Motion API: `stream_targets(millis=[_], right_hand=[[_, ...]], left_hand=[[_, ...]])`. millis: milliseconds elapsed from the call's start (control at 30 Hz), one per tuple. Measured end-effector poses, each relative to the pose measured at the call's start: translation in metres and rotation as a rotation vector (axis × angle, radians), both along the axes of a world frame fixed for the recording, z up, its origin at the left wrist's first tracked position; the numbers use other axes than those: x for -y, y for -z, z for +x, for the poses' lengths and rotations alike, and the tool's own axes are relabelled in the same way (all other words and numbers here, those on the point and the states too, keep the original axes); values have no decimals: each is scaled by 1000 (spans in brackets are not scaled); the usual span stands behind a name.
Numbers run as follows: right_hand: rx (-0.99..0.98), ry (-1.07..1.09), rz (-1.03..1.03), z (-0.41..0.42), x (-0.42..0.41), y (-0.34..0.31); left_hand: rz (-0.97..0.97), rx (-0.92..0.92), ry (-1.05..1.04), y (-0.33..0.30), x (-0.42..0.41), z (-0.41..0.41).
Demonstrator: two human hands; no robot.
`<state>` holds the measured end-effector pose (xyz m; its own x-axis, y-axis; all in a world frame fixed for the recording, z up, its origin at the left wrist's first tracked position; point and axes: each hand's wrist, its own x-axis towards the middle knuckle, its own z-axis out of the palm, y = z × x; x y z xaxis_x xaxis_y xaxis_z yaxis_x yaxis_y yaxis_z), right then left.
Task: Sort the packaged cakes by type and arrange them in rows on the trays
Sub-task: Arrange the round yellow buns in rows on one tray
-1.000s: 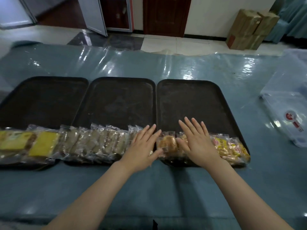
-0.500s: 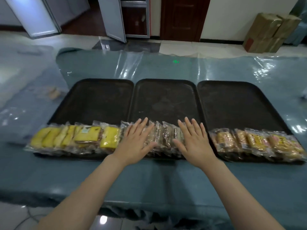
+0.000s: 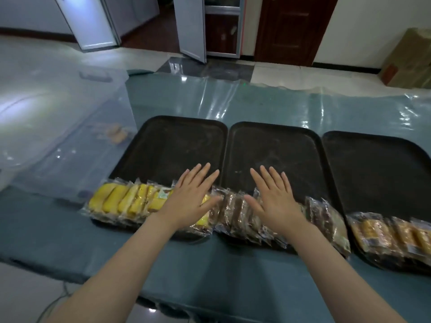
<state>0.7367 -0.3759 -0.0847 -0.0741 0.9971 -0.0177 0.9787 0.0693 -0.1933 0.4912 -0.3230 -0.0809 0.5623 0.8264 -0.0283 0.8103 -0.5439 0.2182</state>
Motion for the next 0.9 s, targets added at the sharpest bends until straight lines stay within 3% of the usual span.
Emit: stream_targets(millis=[367,667,900], right_hand=[[-9,-93,29,-77,-69,-19],[-89,26,34,-183,-93,-24],[-191,121,21,-243,-91,-24]], left_hand=[[-54,3,-61,-17,-47,-69],[-183,-54,31,-45,-86,-165],[-151,74,72,-63,-95,-223]])
